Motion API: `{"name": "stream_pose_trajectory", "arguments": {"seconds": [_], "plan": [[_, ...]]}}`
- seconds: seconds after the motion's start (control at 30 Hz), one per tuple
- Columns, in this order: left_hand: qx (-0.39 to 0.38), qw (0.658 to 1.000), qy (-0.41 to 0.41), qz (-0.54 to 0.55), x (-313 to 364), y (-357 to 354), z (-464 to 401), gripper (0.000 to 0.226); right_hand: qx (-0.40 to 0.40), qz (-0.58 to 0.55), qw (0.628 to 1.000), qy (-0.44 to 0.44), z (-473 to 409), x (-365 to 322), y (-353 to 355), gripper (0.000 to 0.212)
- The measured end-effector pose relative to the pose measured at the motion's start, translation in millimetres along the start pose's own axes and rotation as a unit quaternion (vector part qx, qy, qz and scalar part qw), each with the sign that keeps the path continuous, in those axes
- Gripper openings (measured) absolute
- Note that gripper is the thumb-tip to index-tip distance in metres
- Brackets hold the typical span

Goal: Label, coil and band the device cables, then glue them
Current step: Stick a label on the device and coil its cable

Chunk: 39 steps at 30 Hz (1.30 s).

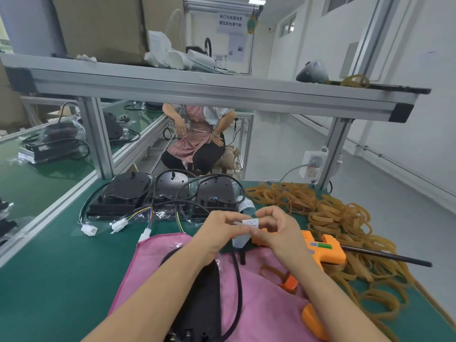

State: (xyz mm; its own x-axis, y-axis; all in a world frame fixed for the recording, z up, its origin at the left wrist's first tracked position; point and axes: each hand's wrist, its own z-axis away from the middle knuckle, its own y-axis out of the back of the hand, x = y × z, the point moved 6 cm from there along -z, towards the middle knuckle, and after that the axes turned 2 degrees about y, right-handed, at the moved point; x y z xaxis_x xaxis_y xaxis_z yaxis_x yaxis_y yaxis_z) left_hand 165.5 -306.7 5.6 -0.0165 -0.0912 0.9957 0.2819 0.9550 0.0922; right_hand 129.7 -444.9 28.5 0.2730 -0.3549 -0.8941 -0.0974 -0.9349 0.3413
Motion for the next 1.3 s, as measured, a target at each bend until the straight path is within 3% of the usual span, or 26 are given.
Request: {"name": "stream_pose_trajectory", "arguments": {"seconds": [0.1,0.33,0.57,0.7,0.8,0.87,0.93,1.03,1.17,1.3], "plan": [[0.036,0.999,-0.033,-0.006,3,6,-1,0.012,-0.002,-0.009,1.000,-0.012,0,5,-1,0.021],[0.026,0.976,-0.113,-0.183,12,7,2,0.017,-0.006,0.053,0.998,0.016,-1,3,3,0.004],[0.005,0.967,-0.127,-0.221,12,5,2,0.017,-0.002,0.113,0.993,0.046,-2,0,5,0.010],[-0.041,0.958,-0.103,-0.265,5,12,6,0.004,0.087,0.071,0.993,-0.026,-3,8,16,0.012],[-0.056,0.948,-0.066,-0.307,7,20,10,0.029,0.121,-0.008,0.989,-0.083,2,2,22,0.013],[-0.017,0.971,-0.051,-0.233,16,37,14,0.041,0.035,-0.041,0.993,-0.105,9,-7,2,0.014],[0.091,0.987,-0.042,-0.123,25,70,24,0.040,-0.075,-0.055,0.991,-0.096,23,-22,-29,0.025],[0.231,0.971,-0.008,-0.058,12,112,51,0.036,-0.171,-0.021,0.983,-0.067,36,-32,-72,0.046],[0.275,0.958,0.073,-0.038,-35,125,90,0.031,-0.202,0.082,0.974,-0.068,36,-28,-108,0.033],[0.274,0.956,0.098,0.025,-62,119,112,0.030,-0.178,0.131,0.972,-0.081,35,-26,-120,0.018]]}}
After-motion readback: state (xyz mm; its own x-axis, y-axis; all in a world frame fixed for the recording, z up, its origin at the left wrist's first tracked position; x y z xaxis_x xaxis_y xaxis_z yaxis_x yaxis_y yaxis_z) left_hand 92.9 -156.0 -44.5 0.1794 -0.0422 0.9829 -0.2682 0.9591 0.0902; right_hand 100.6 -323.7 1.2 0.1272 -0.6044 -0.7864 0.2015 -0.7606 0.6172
